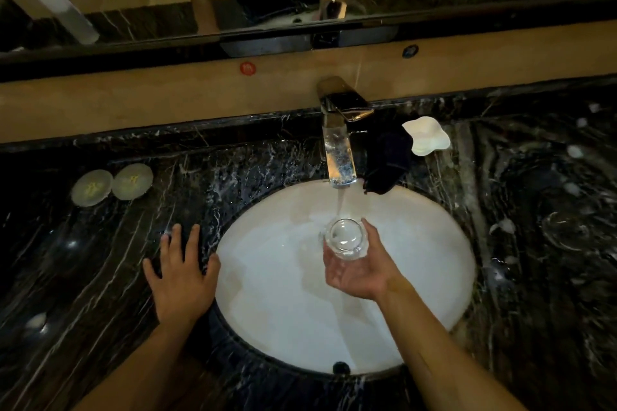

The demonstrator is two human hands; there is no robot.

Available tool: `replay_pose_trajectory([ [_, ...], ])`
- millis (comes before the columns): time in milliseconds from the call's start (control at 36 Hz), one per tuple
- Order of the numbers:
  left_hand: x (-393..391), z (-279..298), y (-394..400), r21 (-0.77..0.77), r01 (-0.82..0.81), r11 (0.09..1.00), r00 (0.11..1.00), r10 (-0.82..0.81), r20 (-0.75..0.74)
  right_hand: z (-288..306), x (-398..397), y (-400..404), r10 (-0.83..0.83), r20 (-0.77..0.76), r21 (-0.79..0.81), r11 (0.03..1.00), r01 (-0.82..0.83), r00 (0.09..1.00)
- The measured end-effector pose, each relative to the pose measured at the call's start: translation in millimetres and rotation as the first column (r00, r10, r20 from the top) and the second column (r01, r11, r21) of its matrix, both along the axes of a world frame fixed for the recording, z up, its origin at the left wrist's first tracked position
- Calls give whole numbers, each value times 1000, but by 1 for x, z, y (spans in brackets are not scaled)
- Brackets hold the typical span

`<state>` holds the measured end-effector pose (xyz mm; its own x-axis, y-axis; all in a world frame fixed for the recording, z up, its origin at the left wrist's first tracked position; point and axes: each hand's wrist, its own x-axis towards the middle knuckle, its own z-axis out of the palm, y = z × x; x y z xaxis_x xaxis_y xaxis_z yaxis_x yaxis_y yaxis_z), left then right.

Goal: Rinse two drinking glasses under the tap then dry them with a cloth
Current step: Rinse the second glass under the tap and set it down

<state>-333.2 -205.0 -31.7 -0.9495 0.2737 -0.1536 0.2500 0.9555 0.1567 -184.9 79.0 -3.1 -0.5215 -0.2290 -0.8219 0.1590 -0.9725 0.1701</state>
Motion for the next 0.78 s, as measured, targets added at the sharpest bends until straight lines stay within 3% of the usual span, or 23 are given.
replay_pose_trajectory([
  [139,0,5,2,-13,-16,1000,998,17,63,5,10,-3,-190,109,-106,974,201,976],
  [278,0,34,34,70,-46,997,994,39,102,10,23,4,-220,149,-81,969,233,964],
  [389,-5,82,90,250,175,952,983,-184,14,22,39,11,-87,119,70,994,79,989],
  [500,-2,134,153,346,449,824,893,-433,-128,25,59,22,15,154,266,962,-56,988],
  [611,5,165,207,287,604,743,797,-570,-202,27,78,27,11,187,292,954,-66,982],
  [778,11,169,238,134,654,744,756,-642,-123,39,99,36,34,199,391,914,-111,979],
])
